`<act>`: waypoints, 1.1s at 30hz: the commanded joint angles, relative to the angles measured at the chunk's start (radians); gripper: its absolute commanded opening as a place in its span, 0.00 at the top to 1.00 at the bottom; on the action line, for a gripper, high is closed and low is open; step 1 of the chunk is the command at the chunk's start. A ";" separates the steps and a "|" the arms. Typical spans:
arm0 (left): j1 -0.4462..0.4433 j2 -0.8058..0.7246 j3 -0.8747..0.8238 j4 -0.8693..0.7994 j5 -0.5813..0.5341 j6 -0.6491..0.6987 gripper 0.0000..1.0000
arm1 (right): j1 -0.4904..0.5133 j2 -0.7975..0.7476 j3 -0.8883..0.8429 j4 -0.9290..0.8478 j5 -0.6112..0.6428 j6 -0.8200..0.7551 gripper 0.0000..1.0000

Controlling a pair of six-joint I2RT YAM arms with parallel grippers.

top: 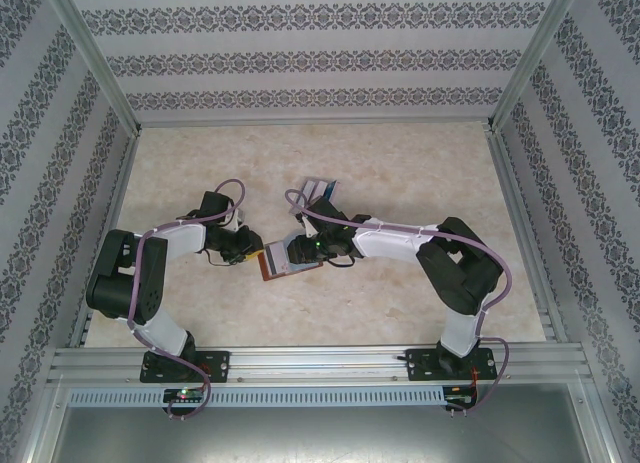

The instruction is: Put the credit cards into the card holder

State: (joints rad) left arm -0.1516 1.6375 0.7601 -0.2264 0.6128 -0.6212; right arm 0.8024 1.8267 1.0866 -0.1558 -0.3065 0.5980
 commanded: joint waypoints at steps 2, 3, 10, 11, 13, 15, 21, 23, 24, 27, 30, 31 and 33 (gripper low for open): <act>-0.016 0.026 0.019 -0.036 -0.008 0.007 0.78 | -0.002 -0.024 0.025 0.031 -0.041 0.001 0.58; -0.017 0.020 0.025 -0.044 -0.010 0.011 0.78 | -0.002 -0.022 0.028 0.042 -0.054 0.004 0.58; 0.016 -0.021 0.057 -0.082 0.006 0.019 0.68 | 0.001 0.001 0.019 0.157 -0.155 0.053 0.75; 0.027 -0.028 0.057 -0.083 0.011 0.017 0.68 | 0.001 0.009 0.021 0.168 -0.169 0.057 0.79; 0.047 -0.043 0.058 -0.083 0.017 0.016 0.67 | 0.003 0.025 0.027 0.178 -0.189 0.061 0.80; 0.068 -0.059 0.058 -0.092 0.013 0.018 0.66 | 0.008 0.039 0.028 0.193 -0.208 0.066 0.79; 0.093 -0.076 0.060 -0.103 0.002 0.026 0.65 | 0.019 0.094 0.042 0.236 -0.268 0.086 0.68; 0.093 -0.080 0.064 -0.103 -0.020 0.026 0.65 | 0.018 0.115 0.042 0.247 -0.280 0.099 0.67; 0.093 -0.082 0.066 -0.101 -0.031 0.028 0.65 | 0.018 0.125 0.043 0.256 -0.290 0.106 0.66; 0.086 -0.094 0.068 -0.097 -0.137 0.059 0.66 | 0.018 0.151 0.061 0.249 -0.325 0.115 0.63; 0.081 -0.116 0.053 -0.065 -0.209 0.088 0.66 | 0.001 0.157 0.086 0.227 -0.379 0.118 0.60; 0.080 -0.126 0.046 -0.042 -0.208 0.089 0.66 | -0.005 0.140 0.081 0.230 -0.378 0.116 0.58; 0.081 -0.156 0.025 0.016 -0.223 0.083 0.64 | -0.027 0.096 0.070 0.216 -0.361 0.097 0.56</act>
State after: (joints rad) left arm -0.0700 1.5356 0.8005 -0.2844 0.4568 -0.5747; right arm 0.8024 1.9759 1.1366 0.0620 -0.6346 0.7074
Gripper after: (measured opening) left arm 0.352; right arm 0.432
